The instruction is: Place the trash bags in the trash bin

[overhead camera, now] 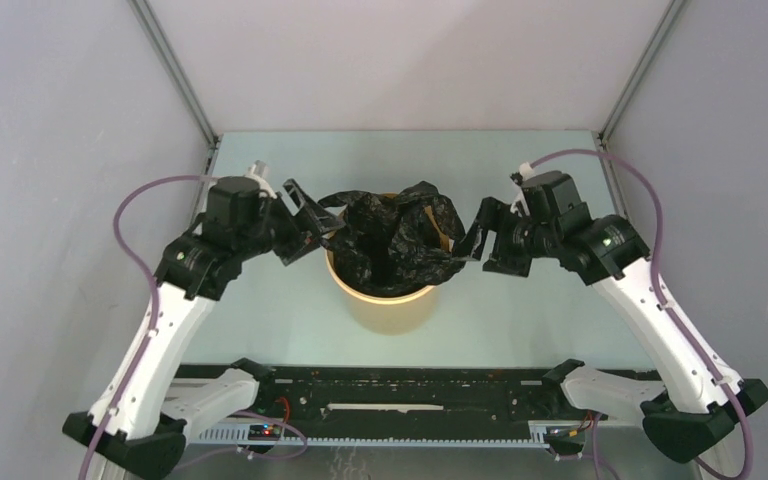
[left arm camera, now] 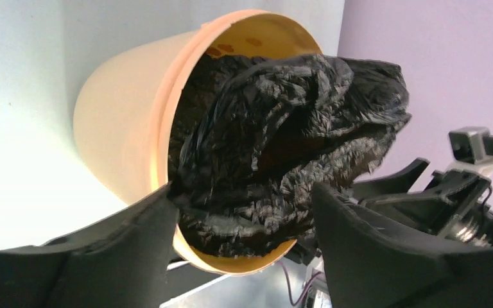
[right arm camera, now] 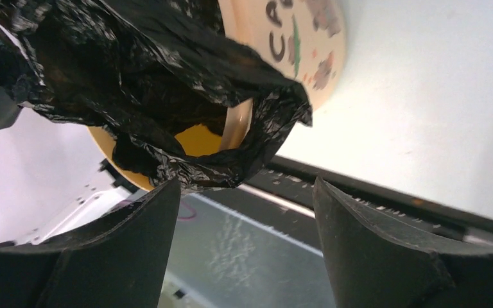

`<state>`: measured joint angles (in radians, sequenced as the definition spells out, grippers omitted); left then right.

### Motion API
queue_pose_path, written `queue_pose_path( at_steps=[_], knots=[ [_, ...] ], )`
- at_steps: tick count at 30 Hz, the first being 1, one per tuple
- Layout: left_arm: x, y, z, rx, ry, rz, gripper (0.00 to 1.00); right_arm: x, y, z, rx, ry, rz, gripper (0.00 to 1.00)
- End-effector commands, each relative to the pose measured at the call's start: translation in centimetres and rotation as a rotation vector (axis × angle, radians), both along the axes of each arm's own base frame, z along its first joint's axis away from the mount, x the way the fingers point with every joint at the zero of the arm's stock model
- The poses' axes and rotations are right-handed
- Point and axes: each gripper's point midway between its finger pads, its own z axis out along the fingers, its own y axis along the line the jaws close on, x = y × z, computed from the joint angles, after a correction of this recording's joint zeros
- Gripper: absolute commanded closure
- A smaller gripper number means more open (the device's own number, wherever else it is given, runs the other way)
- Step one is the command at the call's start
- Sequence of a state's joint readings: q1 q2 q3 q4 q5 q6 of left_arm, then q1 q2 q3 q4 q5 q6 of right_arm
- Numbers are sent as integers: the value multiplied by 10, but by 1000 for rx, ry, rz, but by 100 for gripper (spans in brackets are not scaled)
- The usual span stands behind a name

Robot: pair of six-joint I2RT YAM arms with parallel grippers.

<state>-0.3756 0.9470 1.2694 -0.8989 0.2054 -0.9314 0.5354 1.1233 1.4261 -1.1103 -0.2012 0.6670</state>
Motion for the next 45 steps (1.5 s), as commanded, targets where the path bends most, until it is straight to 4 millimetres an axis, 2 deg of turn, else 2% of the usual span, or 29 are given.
queue_pose_path(
  at_steps=[1, 5, 7, 9, 15, 17, 22, 25, 28, 30, 34, 37, 41, 43, 45],
  knots=[
    [21, -9, -4, -16, 24, 79, 26, 1, 35, 18, 271, 56, -65, 17],
    [21, -1, -21, 63, 61, 94, 43, 0, 39, 13, 284, 109, -77, 18],
    [20, 5, -22, 101, 55, 101, 55, 0, 43, 8, 290, 134, -81, 20],
    [19, 9, -21, 129, 45, 101, 67, 0, 46, 5, 290, 143, -81, 22],
    [16, 12, -8, 163, 11, 65, 89, -5, 50, -4, 263, 166, -84, 33],
    [13, 14, -3, 176, -1, 58, 90, -7, 48, -8, 255, 174, -89, 34],
    [7, 12, -4, 164, 2, 31, 91, -21, 45, -6, 228, 128, 21, 22],
    [6, 11, -2, 153, -2, 30, 92, -38, 40, -16, 165, 140, 81, 19],
    [5, 10, -1, 150, -8, 24, 95, -43, 38, -22, 102, 102, 95, 16],
    [4, 10, -1, 150, -6, 16, 97, -41, 43, -24, 104, 102, 106, 16],
    [-1, 11, 1, 157, -8, 0, 100, -19, 43, -28, 72, 44, 50, 18],
    [-7, 18, 2, 194, -20, -3, 100, -4, 46, -20, 100, -3, 36, 29],
    [-15, 34, 6, 279, -42, -4, 100, 0, 43, -21, 95, -44, 62, 52],
    [-17, 42, 6, 315, -46, 4, 100, 1, 44, -22, 111, -62, 82, 69],
    [-18, 46, 4, 340, -48, 7, 100, -2, 43, -25, 113, -53, 90, 91]
  ],
)
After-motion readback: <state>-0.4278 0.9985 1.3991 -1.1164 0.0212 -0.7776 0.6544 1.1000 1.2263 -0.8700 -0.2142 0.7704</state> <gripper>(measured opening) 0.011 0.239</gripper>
